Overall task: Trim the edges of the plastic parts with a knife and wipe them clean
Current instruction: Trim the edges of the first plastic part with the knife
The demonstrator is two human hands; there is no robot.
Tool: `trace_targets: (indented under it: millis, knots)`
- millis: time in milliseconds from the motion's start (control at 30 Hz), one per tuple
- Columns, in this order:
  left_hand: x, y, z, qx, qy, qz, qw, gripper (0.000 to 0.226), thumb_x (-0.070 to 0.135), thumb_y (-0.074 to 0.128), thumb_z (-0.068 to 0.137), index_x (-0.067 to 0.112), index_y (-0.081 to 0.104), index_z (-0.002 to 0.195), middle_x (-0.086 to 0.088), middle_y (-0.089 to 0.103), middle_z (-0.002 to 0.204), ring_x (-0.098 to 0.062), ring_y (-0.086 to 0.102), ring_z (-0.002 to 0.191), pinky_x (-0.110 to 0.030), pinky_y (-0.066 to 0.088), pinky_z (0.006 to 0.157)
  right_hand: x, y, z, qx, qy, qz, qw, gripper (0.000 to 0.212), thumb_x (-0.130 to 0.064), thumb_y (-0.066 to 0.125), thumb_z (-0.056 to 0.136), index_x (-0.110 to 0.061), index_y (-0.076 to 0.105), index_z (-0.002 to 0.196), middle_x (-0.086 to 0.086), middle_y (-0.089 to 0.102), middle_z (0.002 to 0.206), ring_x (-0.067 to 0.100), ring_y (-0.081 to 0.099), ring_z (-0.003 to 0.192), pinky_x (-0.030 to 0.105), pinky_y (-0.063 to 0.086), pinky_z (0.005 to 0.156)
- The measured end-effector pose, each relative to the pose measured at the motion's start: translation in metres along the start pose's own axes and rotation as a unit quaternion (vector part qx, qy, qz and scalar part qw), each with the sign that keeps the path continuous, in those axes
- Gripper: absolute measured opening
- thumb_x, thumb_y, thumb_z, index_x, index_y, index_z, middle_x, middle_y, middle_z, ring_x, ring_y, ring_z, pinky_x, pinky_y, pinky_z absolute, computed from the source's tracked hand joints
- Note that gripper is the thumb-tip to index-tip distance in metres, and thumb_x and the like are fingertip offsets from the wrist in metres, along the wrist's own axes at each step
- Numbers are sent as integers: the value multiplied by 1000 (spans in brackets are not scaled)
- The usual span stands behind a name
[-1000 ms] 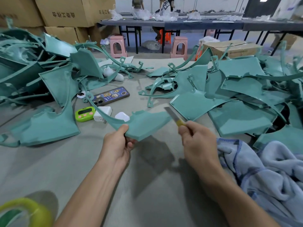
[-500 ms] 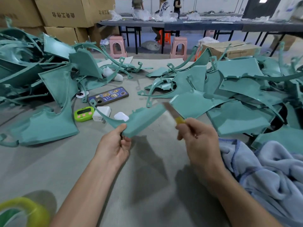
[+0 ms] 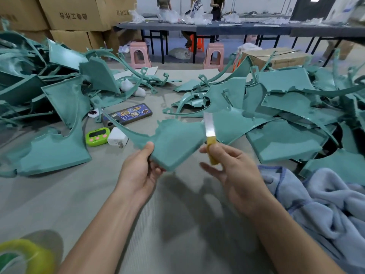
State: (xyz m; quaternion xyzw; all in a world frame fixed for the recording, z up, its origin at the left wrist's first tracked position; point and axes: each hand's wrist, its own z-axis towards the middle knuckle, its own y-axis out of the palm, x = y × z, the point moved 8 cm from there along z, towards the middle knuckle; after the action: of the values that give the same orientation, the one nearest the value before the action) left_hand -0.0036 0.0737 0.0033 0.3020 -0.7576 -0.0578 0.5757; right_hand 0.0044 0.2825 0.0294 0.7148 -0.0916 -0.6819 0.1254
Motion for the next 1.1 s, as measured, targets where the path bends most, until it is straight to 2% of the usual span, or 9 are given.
trace_targets:
  millis: [67, 267, 367, 467, 567, 667, 767, 867, 1100]
  knots:
    - [0, 5, -1, -34, 13, 15, 999, 22, 21, 51, 105, 12, 67, 92, 7, 59, 51, -1, 47, 36, -15, 42, 34, 10, 8, 0, -32, 58, 70, 995, 18, -25, 73, 77, -9, 82, 77, 7, 76, 99, 11, 71, 94, 39, 61, 89]
    - [-11, 18, -7, -143, 6, 126, 982, 20, 19, 62, 95, 4, 75, 91, -17, 76, 83, -20, 73, 65, -27, 59, 56, 7, -26, 12, 106, 101, 185, 972, 35, -9, 63, 97, -4, 77, 65, 10, 71, 72, 18, 70, 60, 28, 60, 58]
    - [-5, 12, -5, -102, 52, 101, 988, 8, 11, 70, 88, 13, 72, 96, -12, 75, 89, -20, 73, 77, -28, 61, 66, 9, -37, 11, 121, 149, 239, 952, 33, -11, 65, 95, 3, 74, 66, 14, 68, 69, 17, 66, 54, 25, 58, 52]
    - [15, -2, -1, -25, 149, 134, 979, 53, 0, 82, 75, 17, 55, 117, -4, 70, 109, -14, 69, 98, -24, 57, 77, 9, -39, 9, 120, 184, 295, 930, 33, -12, 63, 97, 5, 72, 70, 17, 69, 71, 15, 65, 52, 23, 57, 48]
    - [21, 8, -3, -136, 163, 128, 969, 90, 2, 92, 54, 20, 56, 135, 5, 65, 129, -3, 61, 120, -15, 54, 81, 8, -35, 9, 100, 209, 335, 913, 23, -12, 62, 97, 5, 70, 83, 15, 70, 80, 12, 67, 53, 22, 56, 46]
    - [19, 21, -13, -242, 162, 93, 952, 55, 25, 97, 52, 15, 78, 102, -4, 77, 105, -16, 70, 103, -25, 55, 86, 13, -30, 8, 83, 223, 335, 912, 22, -15, 60, 99, 1, 69, 88, 11, 68, 75, 10, 66, 52, 21, 55, 44]
    - [22, 26, -21, -233, 178, 49, 955, 12, 19, 81, 71, 18, 82, 83, 0, 78, 89, -14, 72, 84, -30, 57, 80, 12, -42, 11, 122, 174, 191, 958, 20, -16, 59, 100, -4, 67, 86, 5, 58, 58, 10, 51, 41, 19, 42, 36]
    - [27, 22, -17, -203, 177, 1, 963, 17, 8, 65, 77, 17, 80, 77, 0, 78, 85, -12, 73, 79, -26, 59, 73, -14, -61, 10, 198, -5, -20, 980, 23, -17, 60, 98, -12, 72, 80, 6, 49, 48, 18, 33, 41, 23, 24, 38]
    - [31, 28, -26, -219, 207, 23, 953, 20, 0, 66, 75, 18, 75, 74, -5, 72, 77, -17, 67, 75, -25, 54, 76, -53, 11, -29, 56, -290, -356, 887, 26, -36, 57, 93, -22, 57, 71, 1, 54, 59, 7, 42, 49, 14, 30, 48]
